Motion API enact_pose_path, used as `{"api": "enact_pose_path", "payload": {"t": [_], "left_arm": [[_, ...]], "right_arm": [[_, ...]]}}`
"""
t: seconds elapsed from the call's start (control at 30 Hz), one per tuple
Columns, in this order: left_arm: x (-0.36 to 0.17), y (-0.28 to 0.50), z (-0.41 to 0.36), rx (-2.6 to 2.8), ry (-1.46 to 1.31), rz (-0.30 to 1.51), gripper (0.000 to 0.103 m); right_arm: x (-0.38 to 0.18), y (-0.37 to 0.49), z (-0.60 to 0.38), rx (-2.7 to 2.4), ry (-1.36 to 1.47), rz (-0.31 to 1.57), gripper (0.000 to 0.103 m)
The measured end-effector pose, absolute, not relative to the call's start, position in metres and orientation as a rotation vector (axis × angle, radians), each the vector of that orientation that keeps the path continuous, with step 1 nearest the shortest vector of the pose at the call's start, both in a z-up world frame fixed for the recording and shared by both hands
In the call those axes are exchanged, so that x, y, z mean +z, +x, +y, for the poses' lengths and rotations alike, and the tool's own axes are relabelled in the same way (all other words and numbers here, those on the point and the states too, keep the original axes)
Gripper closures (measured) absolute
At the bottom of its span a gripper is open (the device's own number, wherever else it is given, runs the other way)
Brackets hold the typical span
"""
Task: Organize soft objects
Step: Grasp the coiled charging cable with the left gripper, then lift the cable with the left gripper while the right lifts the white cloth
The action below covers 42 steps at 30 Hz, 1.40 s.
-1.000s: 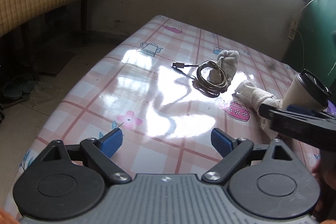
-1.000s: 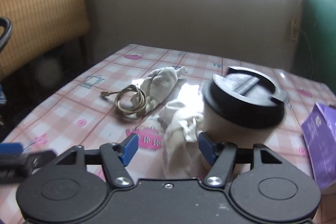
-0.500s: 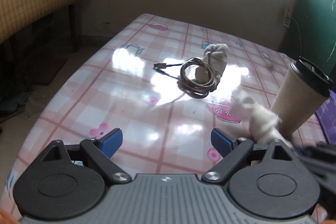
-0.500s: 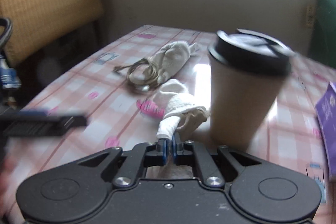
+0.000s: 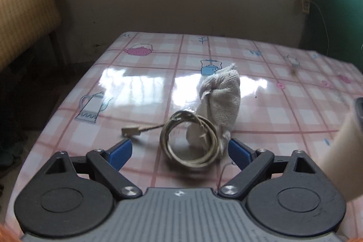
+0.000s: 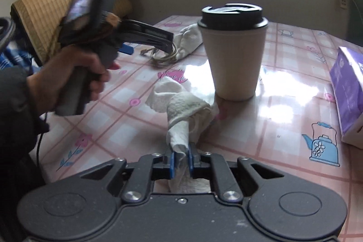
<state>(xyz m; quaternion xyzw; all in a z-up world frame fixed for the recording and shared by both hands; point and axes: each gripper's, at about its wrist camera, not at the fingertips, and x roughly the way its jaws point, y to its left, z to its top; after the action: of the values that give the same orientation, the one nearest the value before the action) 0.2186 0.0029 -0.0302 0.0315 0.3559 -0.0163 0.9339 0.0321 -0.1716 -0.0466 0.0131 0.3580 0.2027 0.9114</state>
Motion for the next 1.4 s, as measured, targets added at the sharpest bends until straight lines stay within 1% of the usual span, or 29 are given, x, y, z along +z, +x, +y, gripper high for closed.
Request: {"api": "enact_pose_path", "payload": {"t": [0.1,0.13,0.17,0.2,0.23,0.27,0.3,0.47,0.73,0.77,0.8,0.83,0.87,0.9,0.93,1.03,1.23,1.4], "left_arm": [[-0.04,0.237,-0.003,-0.024,0.113,0.735,0.008],[-0.043,0.243,-0.003,-0.029,0.115,0.75,0.006],[-0.045,0.247,-0.004,-0.028,0.119,0.747,0.002],[-0.046,0.247,-0.004,-0.028,0.126,0.73,0.002],[-0.046,0.247,-0.003,-0.041,0.127,0.72,0.01],[-0.044,0.245,-0.001,-0.062,0.116,0.714,0.027],[-0.043,0.243,0.001,-0.084,0.098,0.718,0.037],[-0.034,0.212,0.011,-0.103,0.072,0.698,0.036],[-0.012,0.13,0.043,-0.061,-0.017,0.666,0.037],[-0.012,0.122,0.045,-0.058,-0.026,0.671,0.037],[-0.013,0.114,0.048,-0.054,-0.031,0.68,0.037],[-0.015,0.108,0.049,-0.045,-0.032,0.69,0.037],[-0.016,0.101,0.05,-0.037,-0.03,0.698,0.037],[-0.017,0.095,0.051,-0.033,-0.029,0.702,0.037],[-0.018,0.088,0.051,-0.03,-0.03,0.704,0.037],[-0.021,0.073,0.055,-0.028,-0.032,0.715,0.037],[-0.02,0.055,0.057,-0.031,-0.043,0.71,0.037],[-0.015,0.047,0.051,-0.027,-0.042,0.693,0.037]], "right_arm": [[-0.047,0.033,-0.175,0.412,0.035,0.733,0.09],[-0.047,0.033,-0.176,0.412,0.04,0.732,0.09],[-0.048,0.034,-0.176,0.411,0.045,0.733,0.09],[-0.049,0.034,-0.175,0.41,0.048,0.734,0.09],[-0.049,0.034,-0.174,0.411,0.051,0.736,0.09],[-0.049,0.032,-0.175,0.409,0.053,0.735,0.09],[-0.048,0.031,-0.173,0.407,0.052,0.732,0.09],[-0.047,0.03,-0.173,0.397,0.063,0.73,0.09],[-0.043,0.023,-0.176,0.385,0.045,0.718,0.089],[-0.042,0.022,-0.176,0.375,0.043,0.718,0.087],[-0.042,0.022,-0.177,0.365,0.041,0.719,0.077],[-0.042,0.022,-0.178,0.354,0.041,0.724,0.062],[-0.042,0.022,-0.179,0.342,0.043,0.727,0.055],[-0.043,0.023,-0.18,0.332,0.046,0.729,0.041],[-0.042,0.023,-0.181,0.326,0.048,0.73,0.032],[-0.037,0.019,-0.185,0.317,0.032,0.711,0.026],[-0.032,0.023,-0.197,0.334,0.068,0.735,0.025],[-0.033,0.052,-0.174,0.371,0.072,0.763,0.025]]}}
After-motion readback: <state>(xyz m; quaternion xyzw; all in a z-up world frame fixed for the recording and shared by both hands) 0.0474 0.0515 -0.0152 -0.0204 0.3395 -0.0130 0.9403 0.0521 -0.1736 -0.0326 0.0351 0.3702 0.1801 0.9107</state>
